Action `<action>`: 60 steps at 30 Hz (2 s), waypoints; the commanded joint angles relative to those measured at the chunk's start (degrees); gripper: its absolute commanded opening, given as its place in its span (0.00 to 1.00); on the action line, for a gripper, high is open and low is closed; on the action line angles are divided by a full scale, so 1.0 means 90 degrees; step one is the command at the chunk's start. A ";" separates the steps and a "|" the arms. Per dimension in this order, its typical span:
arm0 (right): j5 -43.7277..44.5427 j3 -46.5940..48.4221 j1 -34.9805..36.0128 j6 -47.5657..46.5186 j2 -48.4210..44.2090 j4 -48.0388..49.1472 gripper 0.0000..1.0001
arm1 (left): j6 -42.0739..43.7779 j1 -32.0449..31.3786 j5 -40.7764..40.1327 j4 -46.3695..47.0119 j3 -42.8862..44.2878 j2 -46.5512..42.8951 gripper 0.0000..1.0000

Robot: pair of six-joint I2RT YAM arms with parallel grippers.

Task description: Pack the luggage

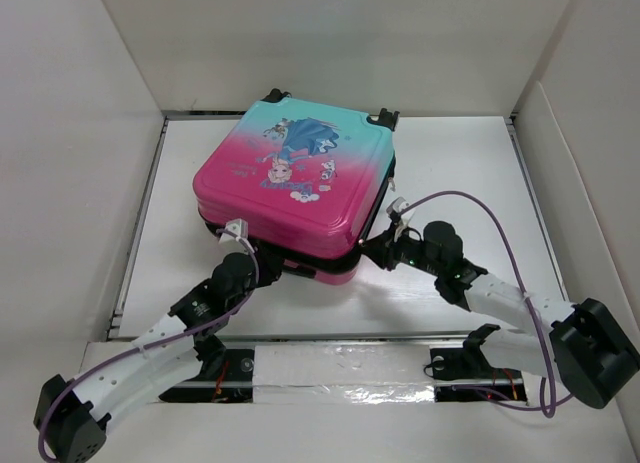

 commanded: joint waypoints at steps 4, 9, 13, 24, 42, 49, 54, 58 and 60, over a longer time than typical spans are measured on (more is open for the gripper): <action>0.0958 -0.0102 0.0134 0.0017 -0.0078 -0.0422 0.37 | 0.0228 -0.0073 0.0269 0.0642 0.0541 -0.0174 0.26; 0.1007 -0.0181 0.0192 0.0124 -0.0195 -0.0470 0.46 | 0.0267 -0.0073 0.0395 0.0553 0.0610 -0.0213 0.27; 0.1290 -0.0327 0.0251 0.0270 -0.0361 -0.0519 0.44 | 0.0608 -0.0200 0.1019 0.0933 0.0542 -0.0077 0.22; 0.1126 -0.0689 0.0251 0.0544 -0.0919 -0.0462 0.34 | 0.0843 -0.0200 0.1733 0.1364 0.0356 0.0266 0.08; 0.1760 0.0220 0.0564 -0.0188 -0.0430 -0.1008 0.52 | 0.1798 -0.2358 -0.0214 0.2429 0.2103 0.1036 0.06; 0.1613 0.0327 0.0564 -0.0344 -0.0342 -0.0988 0.52 | 0.0576 -0.4740 -0.3618 0.1338 0.1451 0.0814 0.05; 0.1623 0.0415 0.0564 -0.0413 -0.0205 -0.0978 0.47 | -0.0884 -0.4741 -0.3258 0.0485 0.0445 0.0402 0.06; 0.1691 0.0473 0.0564 -0.0501 -0.0293 -0.0901 0.43 | -0.1012 -0.4741 -0.3120 0.0728 0.0229 0.0714 0.10; 0.1691 0.0512 0.0564 -0.0530 -0.0274 -0.0852 0.43 | -0.1003 -0.4741 -0.3236 0.0807 0.0326 0.1065 0.13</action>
